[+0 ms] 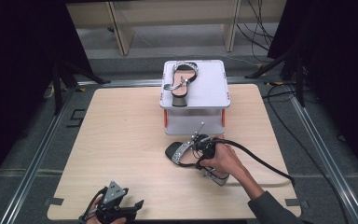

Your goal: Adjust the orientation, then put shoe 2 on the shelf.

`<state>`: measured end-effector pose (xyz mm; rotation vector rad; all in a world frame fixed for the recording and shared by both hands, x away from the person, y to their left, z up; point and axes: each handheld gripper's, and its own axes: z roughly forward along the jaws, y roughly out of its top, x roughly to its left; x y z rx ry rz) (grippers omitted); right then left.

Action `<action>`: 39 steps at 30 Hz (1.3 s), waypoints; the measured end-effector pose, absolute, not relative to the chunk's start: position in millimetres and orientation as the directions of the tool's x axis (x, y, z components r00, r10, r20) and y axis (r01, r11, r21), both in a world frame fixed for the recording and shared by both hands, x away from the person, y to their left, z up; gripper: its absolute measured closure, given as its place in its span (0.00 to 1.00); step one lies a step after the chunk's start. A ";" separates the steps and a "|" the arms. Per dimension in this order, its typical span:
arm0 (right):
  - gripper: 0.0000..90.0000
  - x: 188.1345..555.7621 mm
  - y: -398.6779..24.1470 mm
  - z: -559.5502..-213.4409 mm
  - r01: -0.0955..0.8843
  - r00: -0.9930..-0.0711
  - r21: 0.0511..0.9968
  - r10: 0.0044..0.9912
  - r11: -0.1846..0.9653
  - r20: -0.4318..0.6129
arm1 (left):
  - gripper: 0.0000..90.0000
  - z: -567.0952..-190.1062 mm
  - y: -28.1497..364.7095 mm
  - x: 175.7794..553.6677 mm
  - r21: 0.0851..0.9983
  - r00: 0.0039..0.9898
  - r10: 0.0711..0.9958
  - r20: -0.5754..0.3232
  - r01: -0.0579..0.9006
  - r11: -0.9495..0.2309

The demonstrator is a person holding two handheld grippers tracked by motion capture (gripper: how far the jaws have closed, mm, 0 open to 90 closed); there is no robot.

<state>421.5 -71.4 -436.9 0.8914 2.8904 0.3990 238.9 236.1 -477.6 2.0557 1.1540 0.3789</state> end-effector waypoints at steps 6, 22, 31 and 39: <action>0.33 421.5 -78.8 -444.0 0.528 -0.835 0.278 0.550 0.803 -0.002 | 0.29 -476.7 236.3 239.1 0.714 0.551 0.829 -0.091 0.617 -0.332; 0.40 418.0 -78.7 -454.6 0.498 -0.854 0.266 0.520 0.825 -0.013 | 0.29 -477.3 236.8 238.6 0.720 0.551 0.829 -0.097 0.614 -0.324; 0.41 417.5 -79.0 -456.1 0.483 -0.863 0.267 0.505 0.834 -0.016 | 0.29 -477.3 236.7 237.3 0.714 0.554 0.828 -0.089 0.616 -0.334; 0.45 417.6 -77.9 -454.2 0.483 -0.862 0.267 0.506 0.834 -0.020 | 0.29 -477.5 237.8 236.8 0.719 0.554 0.830 -0.071 0.605 -0.342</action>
